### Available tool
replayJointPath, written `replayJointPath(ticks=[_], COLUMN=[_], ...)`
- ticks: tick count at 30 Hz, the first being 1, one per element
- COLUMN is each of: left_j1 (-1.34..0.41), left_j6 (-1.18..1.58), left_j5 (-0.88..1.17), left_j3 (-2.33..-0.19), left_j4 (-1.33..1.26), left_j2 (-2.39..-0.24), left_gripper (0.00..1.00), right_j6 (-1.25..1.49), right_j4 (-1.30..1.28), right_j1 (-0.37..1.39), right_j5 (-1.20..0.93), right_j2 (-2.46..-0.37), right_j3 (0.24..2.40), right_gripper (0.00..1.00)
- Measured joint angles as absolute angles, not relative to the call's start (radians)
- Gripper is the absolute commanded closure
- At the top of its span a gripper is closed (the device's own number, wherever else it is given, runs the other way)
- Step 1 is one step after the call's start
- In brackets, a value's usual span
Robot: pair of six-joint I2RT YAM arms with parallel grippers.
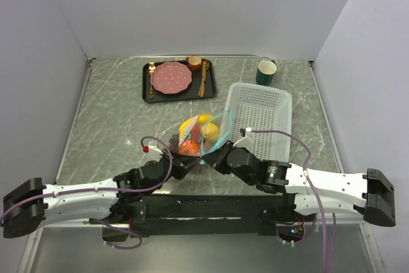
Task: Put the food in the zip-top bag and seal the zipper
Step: Zip the zipper food storage bag at the center of the board.
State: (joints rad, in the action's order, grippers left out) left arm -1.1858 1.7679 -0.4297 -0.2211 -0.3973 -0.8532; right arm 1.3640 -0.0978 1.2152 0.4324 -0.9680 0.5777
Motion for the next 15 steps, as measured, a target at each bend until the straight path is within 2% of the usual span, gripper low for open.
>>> replayJointPath(ticks=[9,15], left_j1=[-1.186,-1.178], left_j6=[1.769,1.762], left_j5=[-0.367,-0.324], left_j3=[-0.199,-0.175], left_j4=[-0.360,-0.371], left_j2=[-0.715,-0.707], left_gripper=[0.99,0.99], right_j6=[1.380,1.383], right_j4=[-0.106,-0.139], right_j1=[1.236,1.235], right_j5=[0.422,0.401], right_j2=[-0.896,-0.904], right_j3=[0.578,0.587], right_gripper=[0.97,0.97])
